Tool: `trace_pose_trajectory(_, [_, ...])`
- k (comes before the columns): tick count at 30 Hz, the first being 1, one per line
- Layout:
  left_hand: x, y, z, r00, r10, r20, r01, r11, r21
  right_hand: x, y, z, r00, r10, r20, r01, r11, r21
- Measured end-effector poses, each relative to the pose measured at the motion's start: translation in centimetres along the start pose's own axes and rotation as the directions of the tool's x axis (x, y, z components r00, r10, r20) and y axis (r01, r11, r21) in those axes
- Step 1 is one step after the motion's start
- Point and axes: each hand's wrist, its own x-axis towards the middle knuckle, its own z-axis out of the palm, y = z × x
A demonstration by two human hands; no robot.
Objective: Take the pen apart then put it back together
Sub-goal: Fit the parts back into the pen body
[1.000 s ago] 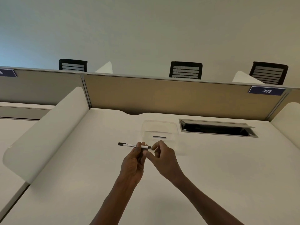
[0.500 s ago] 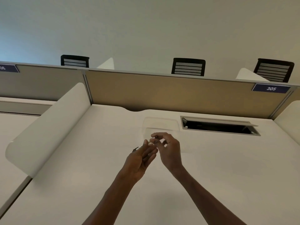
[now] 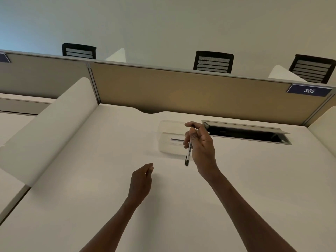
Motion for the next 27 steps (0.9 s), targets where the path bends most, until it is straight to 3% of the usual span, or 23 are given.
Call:
trace_pose_trajectory(6, [-0.4,-3.4,1.8,0.977,0.082,0.195,-0.136,0.950,0.280,-0.5,1.0,0.3,0.990,0.127,0.055,-0.129,0.991,0.040])
trace_pose_trajectory(11, [-0.6,-4.6,2.6,0.970,0.047,0.239,-0.170,0.835,0.523,-0.4,1.6,0.4,0.979,0.178,0.097,-0.188,0.977,0.105])
trace_pose_trajectory(14, [-0.5,-4.5,2.7,0.969,0.044,0.242,-0.176,0.812,0.556,-0.1,1.7,0.5,0.956,0.262,0.131,-0.284,0.937,0.201])
trace_pose_trajectory(19, [-0.5,-4.6,2.6,0.967,0.045,0.252,-0.184,0.806,0.563,0.2,1.5,1.4,0.906,0.421,0.040,-0.416,0.868,0.271])
trace_pose_trajectory(27, [-0.4,-4.6,2.7,0.967,0.045,0.252,-0.183,0.809,0.558,-0.2,1.7,2.0,0.940,0.336,-0.065,-0.334,0.941,0.050])
